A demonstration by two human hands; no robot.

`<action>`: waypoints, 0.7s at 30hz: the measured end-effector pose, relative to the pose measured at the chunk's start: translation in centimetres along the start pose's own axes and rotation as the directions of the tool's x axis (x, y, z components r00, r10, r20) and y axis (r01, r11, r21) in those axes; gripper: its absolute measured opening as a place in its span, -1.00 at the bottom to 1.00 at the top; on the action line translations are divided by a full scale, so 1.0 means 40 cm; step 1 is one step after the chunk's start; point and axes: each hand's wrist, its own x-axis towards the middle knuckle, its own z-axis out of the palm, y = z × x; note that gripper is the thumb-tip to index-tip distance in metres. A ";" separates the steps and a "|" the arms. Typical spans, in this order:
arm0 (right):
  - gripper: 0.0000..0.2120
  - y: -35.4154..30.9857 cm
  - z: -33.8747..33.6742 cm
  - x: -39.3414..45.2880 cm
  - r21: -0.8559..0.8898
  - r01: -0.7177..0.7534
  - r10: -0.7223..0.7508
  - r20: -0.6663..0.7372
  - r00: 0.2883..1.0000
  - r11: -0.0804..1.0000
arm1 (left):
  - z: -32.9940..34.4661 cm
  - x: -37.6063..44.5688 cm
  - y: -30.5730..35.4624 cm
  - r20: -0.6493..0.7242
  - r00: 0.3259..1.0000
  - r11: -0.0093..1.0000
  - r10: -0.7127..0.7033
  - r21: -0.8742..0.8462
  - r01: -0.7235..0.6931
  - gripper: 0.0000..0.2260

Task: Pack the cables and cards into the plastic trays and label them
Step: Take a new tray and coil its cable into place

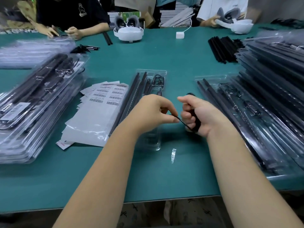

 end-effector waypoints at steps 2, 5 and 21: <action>-0.63 0.006 0.009 -0.006 -0.305 0.083 -0.079 0.028 0.997 0.949 | 0.005 -0.008 -0.016 -0.033 0.999 0.993 -0.020 -0.113 0.016 -0.85; -0.58 0.000 0.007 -0.019 -0.408 0.172 -0.110 0.171 0.979 0.897 | -0.006 -0.005 -0.039 -0.035 0.997 0.980 -0.072 -0.187 0.064 -0.81; -0.84 0.019 0.025 0.007 -0.538 0.171 -0.146 0.089 0.985 0.825 | 0.024 0.008 -0.061 -0.109 0.989 0.994 -0.097 -0.062 0.091 -0.88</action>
